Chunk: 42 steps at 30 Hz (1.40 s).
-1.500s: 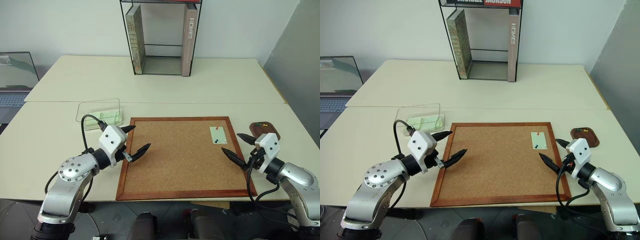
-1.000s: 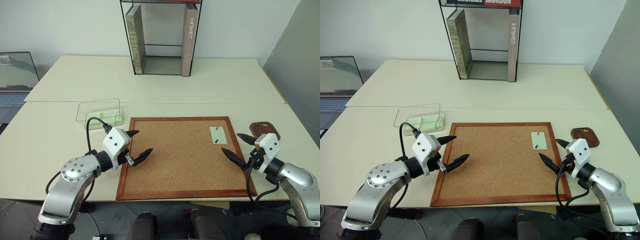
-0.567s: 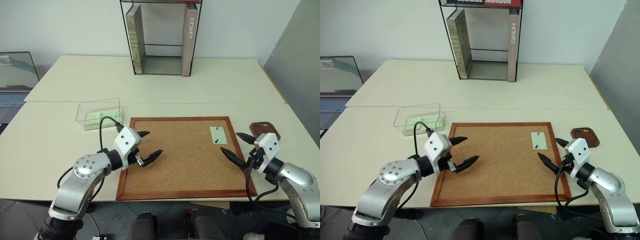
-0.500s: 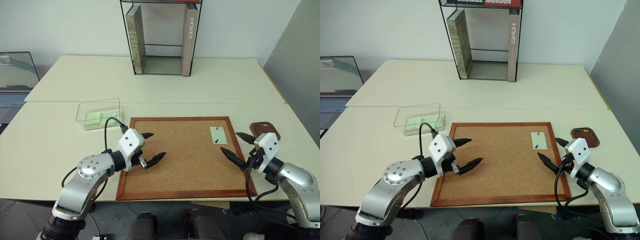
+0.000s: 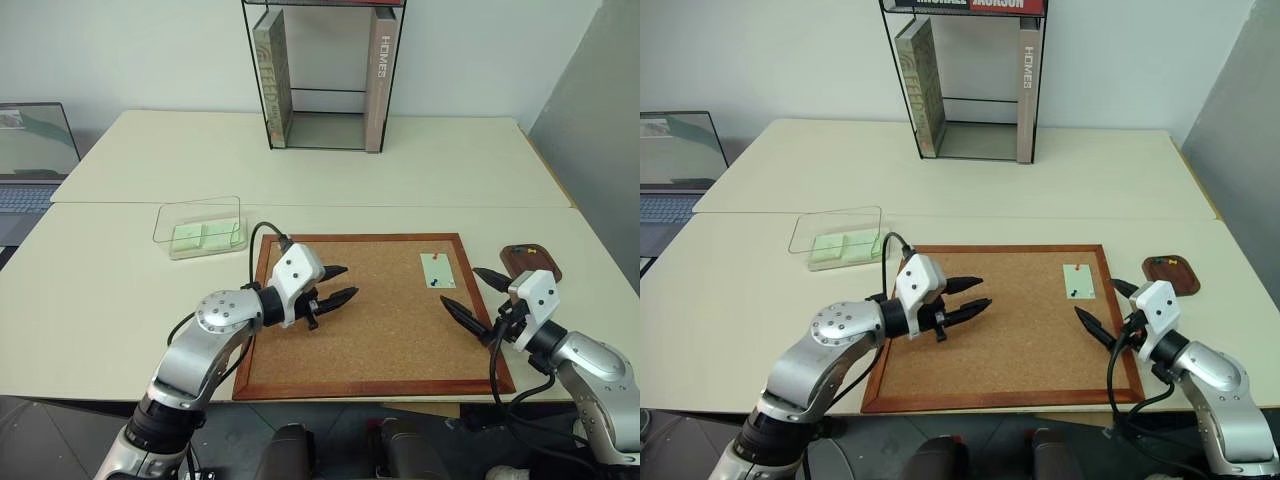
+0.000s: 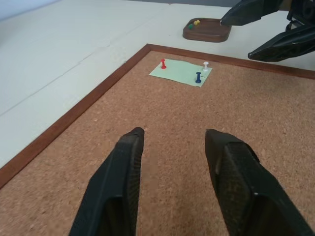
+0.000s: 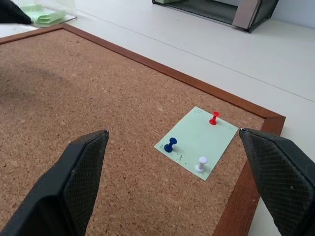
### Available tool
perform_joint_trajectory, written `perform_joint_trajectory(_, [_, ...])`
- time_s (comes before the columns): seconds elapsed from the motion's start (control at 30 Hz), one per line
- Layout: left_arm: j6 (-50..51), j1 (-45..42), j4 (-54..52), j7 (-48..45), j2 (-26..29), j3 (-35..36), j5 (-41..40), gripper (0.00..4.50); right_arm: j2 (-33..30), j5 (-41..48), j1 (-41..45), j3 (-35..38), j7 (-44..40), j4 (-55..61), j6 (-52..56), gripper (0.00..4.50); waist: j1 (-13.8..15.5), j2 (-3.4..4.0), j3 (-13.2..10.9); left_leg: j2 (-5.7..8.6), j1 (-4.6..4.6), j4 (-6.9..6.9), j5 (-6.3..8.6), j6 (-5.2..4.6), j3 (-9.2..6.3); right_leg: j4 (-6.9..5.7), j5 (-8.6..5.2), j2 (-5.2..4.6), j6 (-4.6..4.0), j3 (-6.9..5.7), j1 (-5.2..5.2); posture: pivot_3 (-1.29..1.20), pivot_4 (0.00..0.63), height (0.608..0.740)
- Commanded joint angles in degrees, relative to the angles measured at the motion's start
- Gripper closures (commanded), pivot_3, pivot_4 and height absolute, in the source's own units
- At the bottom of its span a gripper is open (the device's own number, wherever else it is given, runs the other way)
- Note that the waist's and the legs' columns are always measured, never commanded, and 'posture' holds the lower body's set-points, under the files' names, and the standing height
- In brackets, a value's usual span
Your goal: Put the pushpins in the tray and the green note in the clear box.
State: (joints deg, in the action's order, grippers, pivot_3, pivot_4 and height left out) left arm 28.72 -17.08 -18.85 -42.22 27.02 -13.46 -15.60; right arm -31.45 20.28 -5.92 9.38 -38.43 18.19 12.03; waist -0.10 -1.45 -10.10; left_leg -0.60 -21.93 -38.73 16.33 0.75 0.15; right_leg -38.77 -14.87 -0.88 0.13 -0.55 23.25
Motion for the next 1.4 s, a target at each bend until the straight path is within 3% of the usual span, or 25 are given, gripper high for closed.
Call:
perform_joint_trajectory(0.03, [-0.74,-1.64,1.41,-0.53,-1.21,-1.84,0.93,3.33,0.03,-0.05,0.03,0.42,0.37,2.68,-0.94,0.0,0.0,0.0,0.0,0.0,0.0,0.0,0.0,0.0,0.0,0.0,0.0,0.0,0.0,0.01,0.0,0.0,0.15,0.74])
perform_joint_trajectory(0.2, [-5.08,-2.44,6.45,-2.59,-1.5,-6.82,4.93,4.3,0.27,-0.09,0.73,0.12,0.82,2.82,-0.3,0.0,0.01,0.0,0.0,0.0,-0.01,0.0,0.0,0.0,0.0,0.0,0.0,0.01,0.0,0.0,0.0,0.0,0.15,0.74])
perform_joint_trajectory(0.27, [-5.81,-2.78,9.17,-2.35,-2.87,-7.64,5.51,4.49,0.32,0.21,1.26,-0.03,0.91,2.76,0.3,0.0,0.01,0.0,0.0,0.01,-0.01,0.0,0.0,0.0,0.01,0.01,0.0,0.01,0.0,0.01,0.0,0.0,0.15,0.74])
perform_joint_trajectory(0.6, [-14.55,-3.4,23.31,-3.3,-7.65,-9.17,9.21,4.49,0.11,1.57,10.18,-1.49,3.36,-0.84,10.15,0.0,0.08,0.03,0.03,0.03,0.0,-0.06,0.0,-0.01,0.0,-0.03,0.02,-0.01,0.03,0.01,-0.02,0.0,0.15,0.74])
perform_joint_trajectory(1.13, [-14.01,-0.39,20.43,-5.04,-6.65,-8.75,9.83,4.49,0.3,-7.2,28.49,-8.61,3.35,-23.46,11.43,0.0,-0.13,0.12,0.09,0.04,0.01,-0.05,-0.04,-0.07,0.02,-0.01,0.06,-0.02,0.07,0.03,-0.04,0.0,0.15,0.74])
perform_joint_trajectory(1.17, [-13.89,-0.17,20.14,-5.05,-6.55,-8.72,9.9,4.5,0.5,-7.72,29.06,-8.91,3.41,-24.56,10.88,0.39,-0.15,0.12,0.09,0.03,0.01,-0.04,-0.04,-0.07,0.02,0.0,0.06,-0.02,0.07,0.03,-0.03,0.0,0.15,0.74])
perform_joint_trajectory(1.4, [-13.39,0.39,19.24,-5.15,-6.2,-8.59,10.1,4.5,1.89,-9.53,30.65,-9.47,3.77,-28.51,8.83,1.68,-0.18,0.12,0.09,0.02,0.01,-0.01,-0.04,-0.07,0.02,0.0,0.05,-0.01,0.07,0.02,-0.03,0.0,0.15,0.74])
